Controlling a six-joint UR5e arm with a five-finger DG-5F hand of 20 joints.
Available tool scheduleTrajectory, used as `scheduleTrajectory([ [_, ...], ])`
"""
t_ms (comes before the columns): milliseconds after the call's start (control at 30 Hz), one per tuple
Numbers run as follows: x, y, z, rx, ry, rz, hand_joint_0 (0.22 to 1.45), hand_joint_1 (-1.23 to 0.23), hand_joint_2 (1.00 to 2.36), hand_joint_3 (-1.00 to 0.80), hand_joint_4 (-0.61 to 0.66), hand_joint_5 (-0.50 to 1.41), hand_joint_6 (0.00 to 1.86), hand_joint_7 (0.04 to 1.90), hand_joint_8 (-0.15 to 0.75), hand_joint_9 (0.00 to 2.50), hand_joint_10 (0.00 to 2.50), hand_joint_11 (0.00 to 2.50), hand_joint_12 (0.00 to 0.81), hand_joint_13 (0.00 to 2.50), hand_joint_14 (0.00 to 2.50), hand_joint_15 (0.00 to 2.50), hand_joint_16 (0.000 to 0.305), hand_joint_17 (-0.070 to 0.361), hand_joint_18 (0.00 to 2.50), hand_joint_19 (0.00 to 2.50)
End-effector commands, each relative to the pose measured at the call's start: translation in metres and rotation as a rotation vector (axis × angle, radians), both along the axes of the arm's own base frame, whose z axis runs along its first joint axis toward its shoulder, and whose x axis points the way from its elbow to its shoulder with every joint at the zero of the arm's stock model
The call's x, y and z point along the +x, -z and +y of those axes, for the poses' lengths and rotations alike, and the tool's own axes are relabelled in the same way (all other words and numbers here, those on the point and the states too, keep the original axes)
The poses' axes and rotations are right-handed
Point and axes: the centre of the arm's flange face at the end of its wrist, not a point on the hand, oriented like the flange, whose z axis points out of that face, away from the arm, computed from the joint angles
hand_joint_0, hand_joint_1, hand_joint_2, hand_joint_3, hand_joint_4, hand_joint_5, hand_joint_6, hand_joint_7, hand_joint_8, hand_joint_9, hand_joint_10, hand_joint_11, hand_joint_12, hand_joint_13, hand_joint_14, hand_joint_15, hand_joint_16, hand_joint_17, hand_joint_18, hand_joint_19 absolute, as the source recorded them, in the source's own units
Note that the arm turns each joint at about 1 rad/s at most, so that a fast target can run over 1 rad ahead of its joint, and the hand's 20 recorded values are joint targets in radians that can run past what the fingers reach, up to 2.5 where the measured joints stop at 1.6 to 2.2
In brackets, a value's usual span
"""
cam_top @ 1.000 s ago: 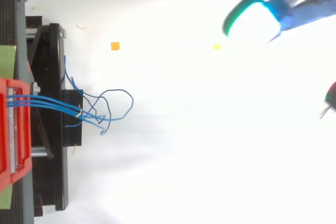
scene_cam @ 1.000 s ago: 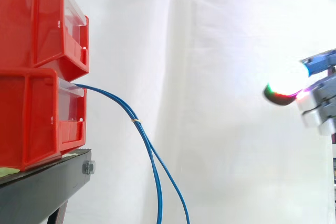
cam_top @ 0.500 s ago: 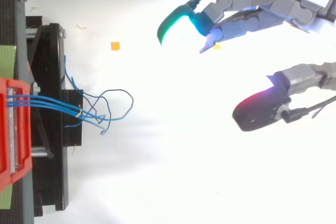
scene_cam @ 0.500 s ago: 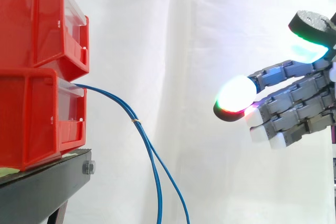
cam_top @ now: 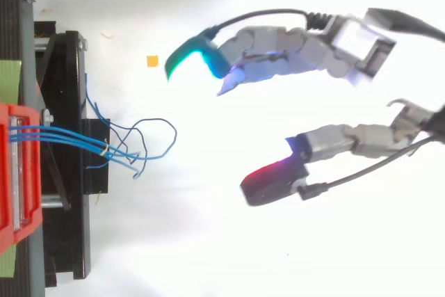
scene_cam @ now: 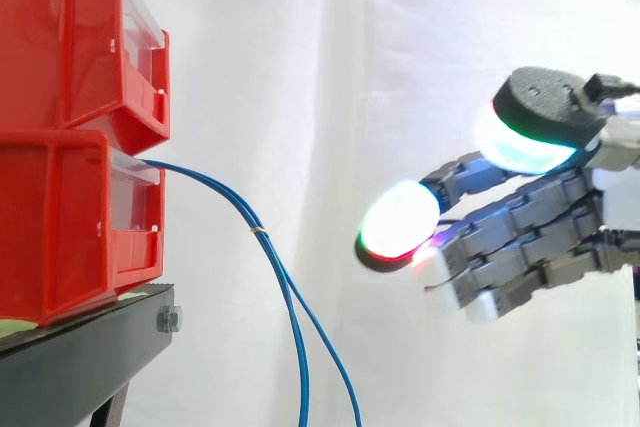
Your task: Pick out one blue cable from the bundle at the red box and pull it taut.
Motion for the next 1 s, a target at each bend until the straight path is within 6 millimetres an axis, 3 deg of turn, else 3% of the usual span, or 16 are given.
scheduleTrajectory([
  [0, 0.016, 0.017, 0.005, 0.015, -0.006, 0.002, 0.55, -0.63, 1.0, -0.5, 0.19, -0.2, 0.5, 0.71, 0.24, 0.69, 0.01, 0.36, 0.338, 0.64, 0.01, 0.32, 0.048, 0.108, 0.47, 0.52],
  [733, 0.022, 0.013, 0.003, -0.029, 0.025, -0.033, 0.55, -0.63, 1.0, -0.5, 0.2, -0.19, 0.5, 0.71, 0.242, 0.7, 0.01, 0.35, 0.343, 0.63, 0.01, 0.31, 0.048, 0.108, 0.47, 0.51],
  [800, 0.023, 0.02, 0.003, -0.031, 0.025, -0.024, 0.55, -0.63, 1.0, -0.5, 0.21, -0.19, 0.5, 0.71, 0.242, 0.71, 0.01, 0.35, 0.344, 0.63, 0.01, 0.32, 0.048, 0.107, 0.47, 0.51],
  [900, 0.033, 0.05, 0.003, -0.016, 0.023, -0.005, 0.55, -0.63, 1.0, -0.5, 0.21, -0.19, 0.5, 0.71, 0.241, 0.71, 0.01, 0.36, 0.344, 0.64, 0.01, 0.32, 0.048, 0.107, 0.47, 0.51],
  [967, 0.041, 0.056, 0.005, 0.012, 0.017, -0.015, 0.55, -0.63, 1.0, -0.5, 0.21, -0.19, 0.5, 0.71, 0.245, 0.72, 0.01, 0.36, 0.344, 0.64, 0.01, 0.32, 0.047, 0.107, 0.47, 0.51],
])
